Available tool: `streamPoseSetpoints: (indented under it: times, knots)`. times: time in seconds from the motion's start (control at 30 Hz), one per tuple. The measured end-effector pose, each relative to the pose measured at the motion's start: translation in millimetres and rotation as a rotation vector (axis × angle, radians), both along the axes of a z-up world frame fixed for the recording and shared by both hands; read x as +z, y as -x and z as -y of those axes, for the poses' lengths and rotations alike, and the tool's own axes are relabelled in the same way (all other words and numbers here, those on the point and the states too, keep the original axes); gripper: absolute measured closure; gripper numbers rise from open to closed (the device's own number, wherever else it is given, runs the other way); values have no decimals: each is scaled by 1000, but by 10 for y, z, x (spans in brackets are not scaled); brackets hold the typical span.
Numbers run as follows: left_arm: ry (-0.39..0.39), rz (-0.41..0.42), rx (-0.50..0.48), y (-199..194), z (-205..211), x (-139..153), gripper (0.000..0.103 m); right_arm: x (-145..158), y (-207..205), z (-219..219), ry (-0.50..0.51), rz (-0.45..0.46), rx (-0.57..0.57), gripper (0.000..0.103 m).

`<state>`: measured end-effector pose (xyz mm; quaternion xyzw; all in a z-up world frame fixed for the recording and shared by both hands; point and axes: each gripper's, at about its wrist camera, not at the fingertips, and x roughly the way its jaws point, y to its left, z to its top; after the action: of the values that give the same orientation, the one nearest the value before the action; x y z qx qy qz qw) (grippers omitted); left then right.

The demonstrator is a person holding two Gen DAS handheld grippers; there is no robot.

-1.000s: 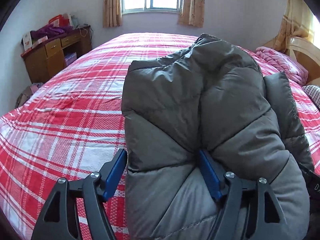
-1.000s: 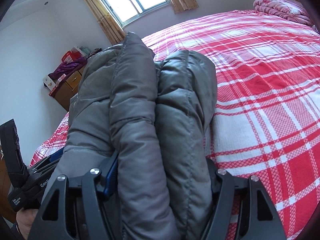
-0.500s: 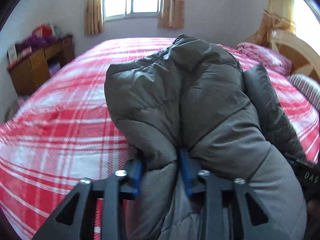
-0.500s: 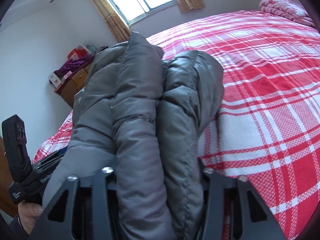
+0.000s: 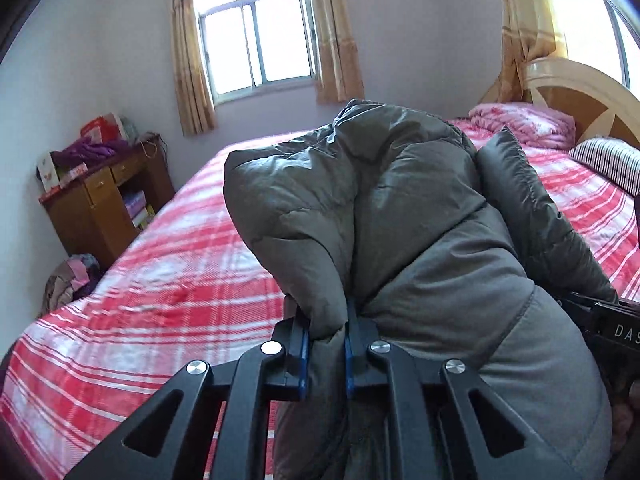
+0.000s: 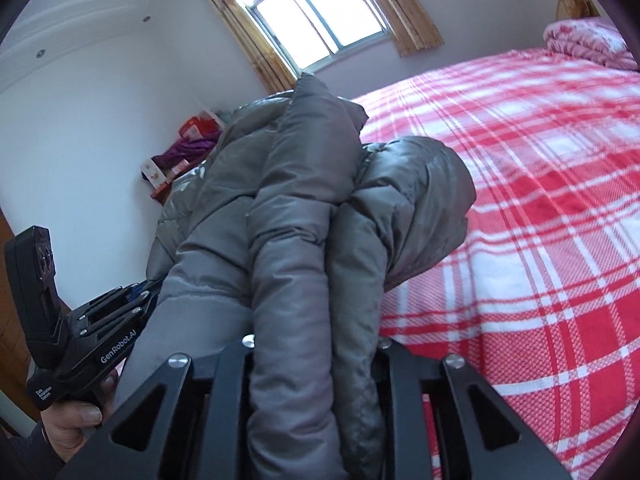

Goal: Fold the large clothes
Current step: 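Lift the jacket bundle off the bed with both grippers and carry it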

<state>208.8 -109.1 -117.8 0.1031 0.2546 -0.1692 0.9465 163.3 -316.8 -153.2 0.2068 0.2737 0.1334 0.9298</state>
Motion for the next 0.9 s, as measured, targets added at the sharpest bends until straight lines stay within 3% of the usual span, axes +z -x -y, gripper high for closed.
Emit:
streamPoseSetpoints:
  times: [0.13,0.3,0.5,0.9]
  knots:
    - [9,51,22,135,-243,300,91,265,68,-140,-3,63,30,81]
    - [37,46,83,199,-628,487,92,535,98,-437,2,118,94,81]
    - [60,44,160,304,-1071,543,92,705,35,-861,26,147,174,81]
    - [83,22,264,425,-1801,502,92,737,-150,-1516,74,149,306,81]
